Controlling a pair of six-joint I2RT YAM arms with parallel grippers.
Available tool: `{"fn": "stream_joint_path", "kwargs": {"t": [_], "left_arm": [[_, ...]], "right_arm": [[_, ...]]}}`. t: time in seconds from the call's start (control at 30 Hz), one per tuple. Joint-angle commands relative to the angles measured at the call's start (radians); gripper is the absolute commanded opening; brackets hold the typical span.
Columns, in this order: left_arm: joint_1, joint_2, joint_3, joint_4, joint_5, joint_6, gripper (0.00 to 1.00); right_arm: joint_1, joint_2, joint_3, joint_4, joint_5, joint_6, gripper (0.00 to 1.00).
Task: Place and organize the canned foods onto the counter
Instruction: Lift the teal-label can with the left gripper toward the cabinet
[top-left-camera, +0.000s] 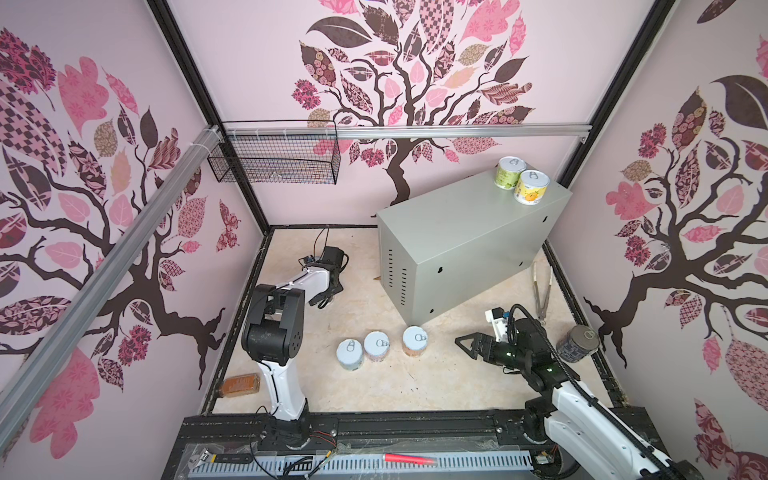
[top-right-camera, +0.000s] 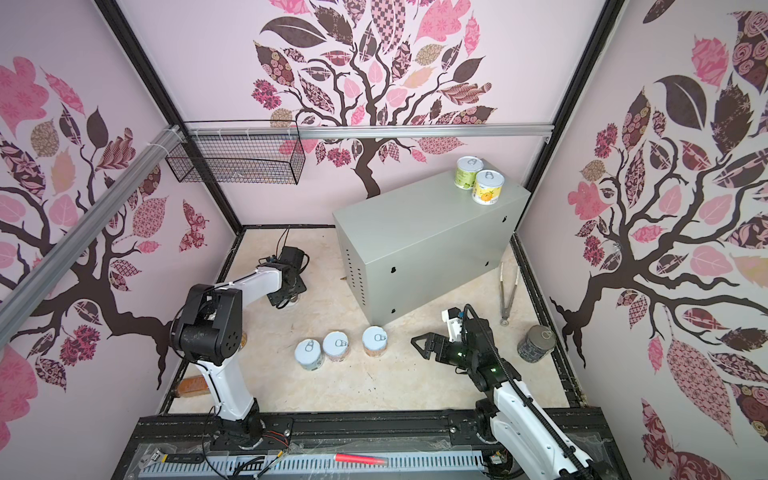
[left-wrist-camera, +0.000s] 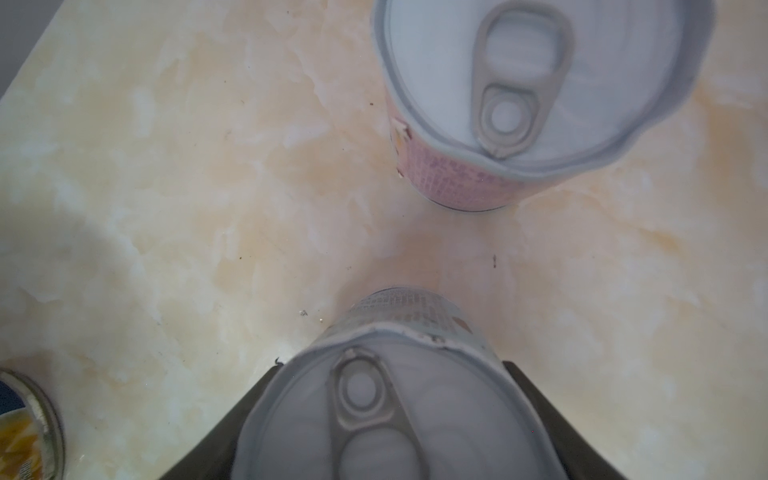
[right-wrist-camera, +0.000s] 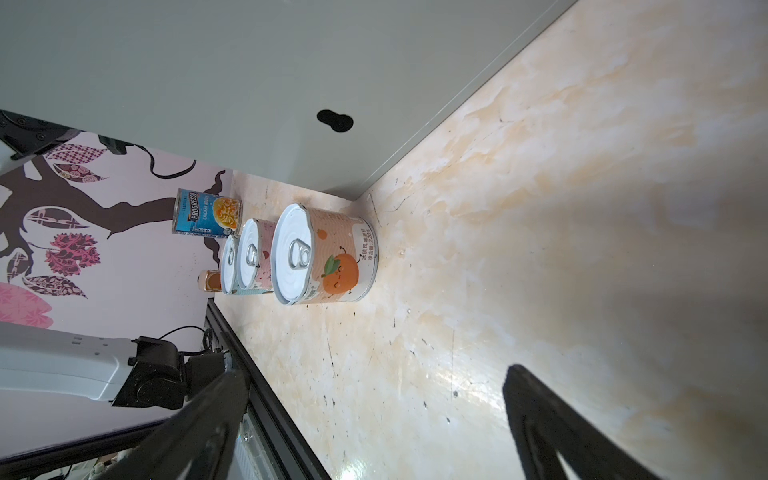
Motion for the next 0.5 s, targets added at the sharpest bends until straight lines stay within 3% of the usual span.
{"fn": "stream_joint_path", "kwargs": {"t": [0.0,0.47], "left_arm": [[-0.011,-0.071,0.027,-0.02,0.007,-0.006,0.53],[-0.045,-0.288,0.022,-0.134,0.081,0.04,0.53]], "right_arm": [[0.01,0.0,0.024,0.019,0.014,-0.02,1.0],[0.01,-0.025,0.033,-0.013,0.042,-0.025,1.0]]}}
